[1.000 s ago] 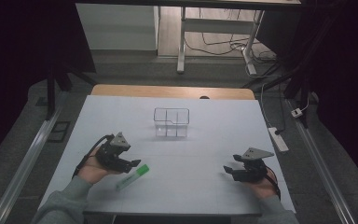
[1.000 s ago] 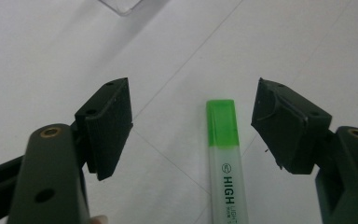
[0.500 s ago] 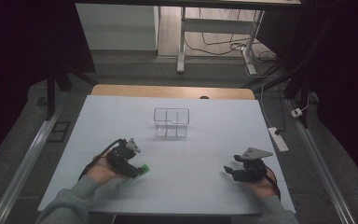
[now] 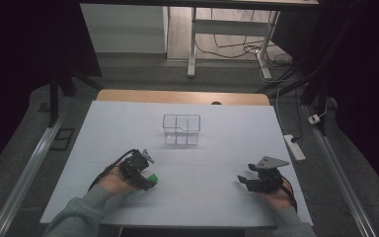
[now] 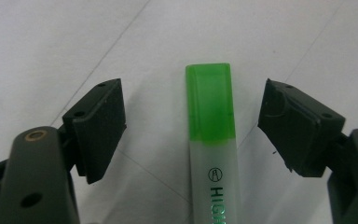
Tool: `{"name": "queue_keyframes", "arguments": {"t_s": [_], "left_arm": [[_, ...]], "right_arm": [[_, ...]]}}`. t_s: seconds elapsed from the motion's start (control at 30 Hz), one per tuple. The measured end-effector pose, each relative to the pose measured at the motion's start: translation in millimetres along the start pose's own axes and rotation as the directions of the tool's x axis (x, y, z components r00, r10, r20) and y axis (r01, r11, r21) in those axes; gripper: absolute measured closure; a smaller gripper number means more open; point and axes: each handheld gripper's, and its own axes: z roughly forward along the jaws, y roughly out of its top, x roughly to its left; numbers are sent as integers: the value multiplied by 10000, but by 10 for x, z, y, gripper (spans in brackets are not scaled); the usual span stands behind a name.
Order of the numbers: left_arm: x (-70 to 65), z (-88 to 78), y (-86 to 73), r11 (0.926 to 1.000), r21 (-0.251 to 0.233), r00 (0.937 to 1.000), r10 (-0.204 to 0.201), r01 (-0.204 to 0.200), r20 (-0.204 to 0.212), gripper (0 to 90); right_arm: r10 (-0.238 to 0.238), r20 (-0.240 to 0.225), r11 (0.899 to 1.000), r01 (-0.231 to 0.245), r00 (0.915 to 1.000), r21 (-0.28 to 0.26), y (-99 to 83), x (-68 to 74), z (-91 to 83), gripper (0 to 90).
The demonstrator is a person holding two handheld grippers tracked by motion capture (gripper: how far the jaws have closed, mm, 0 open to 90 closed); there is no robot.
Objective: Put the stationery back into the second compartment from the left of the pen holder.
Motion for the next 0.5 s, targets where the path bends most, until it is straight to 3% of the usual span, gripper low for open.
{"name": "queue_keyframes", "arguments": {"t_s": [0.37,0.5], "left_arm": [[-18,66,29,9988,318,9993,362,-360,-51,333],[-34,54,25,9988,239,9990,428,-425,-92,418]], "right_arm": [[-14,50,10000,14,10000,47,-4,-5,4,353],[-10,40,10000,9,10000,65,-5,-7,9,353]]}}
